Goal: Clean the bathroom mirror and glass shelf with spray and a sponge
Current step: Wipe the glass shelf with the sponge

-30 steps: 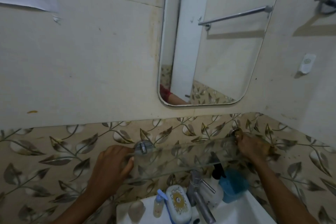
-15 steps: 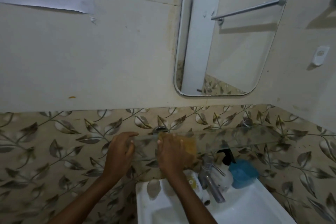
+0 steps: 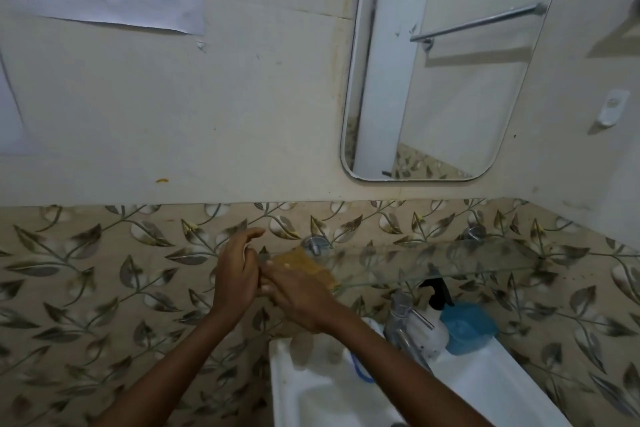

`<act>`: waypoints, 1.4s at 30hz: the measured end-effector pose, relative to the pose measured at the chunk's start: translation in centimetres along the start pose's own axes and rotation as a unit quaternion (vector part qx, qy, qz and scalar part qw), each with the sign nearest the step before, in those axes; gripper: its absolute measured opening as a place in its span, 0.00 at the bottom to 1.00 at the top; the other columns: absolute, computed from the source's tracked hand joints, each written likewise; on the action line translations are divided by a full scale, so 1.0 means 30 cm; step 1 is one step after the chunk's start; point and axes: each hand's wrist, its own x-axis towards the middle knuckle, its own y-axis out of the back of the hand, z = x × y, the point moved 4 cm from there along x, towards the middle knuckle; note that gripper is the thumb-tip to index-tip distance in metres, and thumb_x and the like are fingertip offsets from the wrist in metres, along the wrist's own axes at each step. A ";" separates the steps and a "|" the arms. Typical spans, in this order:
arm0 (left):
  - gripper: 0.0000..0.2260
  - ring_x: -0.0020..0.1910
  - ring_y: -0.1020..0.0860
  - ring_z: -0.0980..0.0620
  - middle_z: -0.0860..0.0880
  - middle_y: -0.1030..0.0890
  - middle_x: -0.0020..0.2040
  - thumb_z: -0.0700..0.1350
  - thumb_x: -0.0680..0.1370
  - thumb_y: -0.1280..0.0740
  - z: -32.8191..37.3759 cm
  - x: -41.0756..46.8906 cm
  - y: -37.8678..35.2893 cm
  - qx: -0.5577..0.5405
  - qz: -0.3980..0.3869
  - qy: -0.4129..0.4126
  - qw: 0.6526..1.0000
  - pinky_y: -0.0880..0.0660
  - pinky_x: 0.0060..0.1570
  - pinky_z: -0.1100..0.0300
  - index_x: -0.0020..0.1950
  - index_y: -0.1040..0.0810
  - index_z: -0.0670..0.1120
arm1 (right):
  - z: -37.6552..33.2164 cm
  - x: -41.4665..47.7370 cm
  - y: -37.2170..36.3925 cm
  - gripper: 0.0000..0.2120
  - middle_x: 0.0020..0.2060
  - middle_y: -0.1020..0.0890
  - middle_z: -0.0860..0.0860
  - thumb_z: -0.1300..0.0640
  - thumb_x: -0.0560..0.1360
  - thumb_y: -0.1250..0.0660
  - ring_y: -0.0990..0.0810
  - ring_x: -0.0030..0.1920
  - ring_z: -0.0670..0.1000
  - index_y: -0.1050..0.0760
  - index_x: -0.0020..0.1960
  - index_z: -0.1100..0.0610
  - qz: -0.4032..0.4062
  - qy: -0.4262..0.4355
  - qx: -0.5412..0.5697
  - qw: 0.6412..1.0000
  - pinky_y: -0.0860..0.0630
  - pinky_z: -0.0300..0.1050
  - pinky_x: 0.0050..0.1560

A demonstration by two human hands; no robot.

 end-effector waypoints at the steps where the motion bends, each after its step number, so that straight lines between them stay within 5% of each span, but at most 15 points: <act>1: 0.16 0.59 0.26 0.48 0.49 0.23 0.56 0.37 0.75 0.47 -0.003 0.002 0.008 0.001 0.000 0.002 1.000 0.30 0.60 0.54 0.58 0.24 0.43 | 0.047 -0.029 0.028 0.20 0.70 0.32 0.55 0.49 0.81 0.50 0.32 0.68 0.56 0.38 0.71 0.52 -0.009 -0.017 0.002 1.000 0.33 0.51 0.64; 3: 0.17 0.59 0.26 0.49 0.48 0.22 0.56 0.40 0.74 0.47 -0.013 0.005 0.024 0.001 0.001 0.009 1.000 0.30 0.59 0.54 0.58 0.24 0.44 | 0.140 -0.046 0.079 0.22 0.73 0.36 0.53 0.48 0.81 0.50 0.38 0.72 0.55 0.41 0.73 0.52 -0.006 -0.082 -0.009 0.997 0.36 0.49 0.67; 6: 0.18 0.57 0.25 0.49 0.47 0.21 0.55 0.41 0.72 0.47 -0.004 0.019 0.021 -0.003 0.009 0.019 1.000 0.28 0.57 0.53 0.56 0.23 0.44 | 0.145 0.027 0.081 0.19 0.65 0.28 0.59 0.50 0.81 0.50 0.29 0.64 0.59 0.33 0.66 0.58 0.028 -0.130 -0.037 0.990 0.31 0.52 0.58; 9: 0.16 0.54 0.23 0.49 0.46 0.20 0.52 0.39 0.72 0.46 0.040 0.040 -0.034 -0.014 0.000 0.010 1.000 0.28 0.53 0.56 0.55 0.23 0.42 | 0.091 0.038 0.021 0.18 0.62 0.26 0.59 0.49 0.80 0.50 0.28 0.61 0.60 0.33 0.64 0.58 0.030 -0.086 -0.048 0.995 0.29 0.53 0.55; 13: 0.13 0.51 0.22 0.45 0.46 0.19 0.49 0.40 0.74 0.44 0.055 0.052 -0.146 0.031 -0.058 -0.008 0.998 0.25 0.52 0.49 0.53 0.23 0.44 | 0.148 -0.112 0.103 0.22 0.73 0.35 0.51 0.46 0.80 0.49 0.35 0.70 0.52 0.40 0.72 0.50 -0.013 -0.042 0.009 0.999 0.35 0.46 0.65; 16: 0.15 0.52 0.22 0.44 0.46 0.18 0.51 0.42 0.72 0.45 0.028 0.047 -0.178 0.088 -0.075 -0.014 0.993 0.26 0.54 0.42 0.53 0.22 0.45 | 0.271 -0.192 0.191 0.21 0.74 0.38 0.50 0.48 0.81 0.48 0.38 0.72 0.50 0.40 0.73 0.49 0.011 -0.107 0.010 0.994 0.39 0.38 0.62; 20: 0.14 0.50 0.21 0.45 0.46 0.18 0.49 0.42 0.73 0.44 0.015 0.045 -0.181 0.093 -0.052 -0.022 0.994 0.25 0.53 0.43 0.52 0.22 0.45 | 0.335 -0.095 0.193 0.20 0.68 0.30 0.57 0.50 0.81 0.50 0.32 0.67 0.57 0.36 0.70 0.57 0.072 -0.215 -0.048 0.973 0.35 0.48 0.64; 23: 0.10 0.50 0.21 0.45 0.47 0.18 0.49 0.38 0.75 0.39 -0.005 0.048 -0.196 0.102 -0.053 -0.030 0.993 0.25 0.52 0.43 0.52 0.22 0.46 | 0.274 -0.068 0.144 0.20 0.69 0.31 0.56 0.50 0.81 0.50 0.33 0.69 0.56 0.37 0.70 0.56 0.069 -0.158 -0.056 0.983 0.37 0.50 0.66; 26: 0.09 0.50 0.22 0.46 0.51 0.19 0.48 0.40 0.76 0.38 -0.025 0.052 -0.202 0.104 -0.058 -0.032 0.992 0.25 0.52 0.41 0.53 0.22 0.48 | 0.272 -0.174 0.174 0.21 0.73 0.38 0.48 0.49 0.81 0.48 0.46 0.71 0.43 0.41 0.73 0.49 0.024 -0.086 -0.007 0.996 0.42 0.44 0.69; 33: 0.14 0.50 0.22 0.45 0.48 0.18 0.49 0.46 0.74 0.44 0.008 0.037 -0.199 0.122 -0.065 -0.034 0.990 0.27 0.54 0.42 0.52 0.21 0.47 | 0.520 -0.166 0.294 0.21 0.68 0.29 0.58 0.49 0.81 0.50 0.31 0.67 0.58 0.37 0.71 0.56 0.055 -0.233 -0.048 0.970 0.34 0.49 0.63; 36: 0.13 0.49 0.22 0.46 0.49 0.18 0.48 0.46 0.74 0.44 0.008 0.034 -0.203 0.135 -0.074 -0.046 0.987 0.27 0.54 0.42 0.51 0.22 0.48 | 0.433 -0.120 0.236 0.21 0.68 0.30 0.58 0.49 0.81 0.51 0.32 0.68 0.59 0.37 0.71 0.55 0.050 -0.191 -0.066 0.978 0.34 0.51 0.64; 39: 0.13 0.49 0.23 0.46 0.49 0.18 0.48 0.48 0.74 0.44 -0.003 0.039 -0.203 0.132 -0.069 -0.039 0.988 0.27 0.53 0.41 0.51 0.22 0.49 | 0.406 -0.223 0.225 0.22 0.75 0.42 0.50 0.47 0.81 0.50 0.45 0.74 0.48 0.44 0.74 0.48 -0.004 -0.125 -0.037 0.991 0.41 0.49 0.70; 42: 0.15 0.48 0.23 0.47 0.49 0.18 0.47 0.50 0.75 0.45 -0.010 0.040 -0.201 0.119 -0.061 -0.038 0.990 0.27 0.52 0.43 0.50 0.21 0.48 | 0.522 -0.328 0.330 0.20 0.73 0.37 0.49 0.50 0.80 0.47 0.39 0.72 0.47 0.39 0.72 0.47 0.010 -0.138 -0.013 0.990 0.40 0.41 0.65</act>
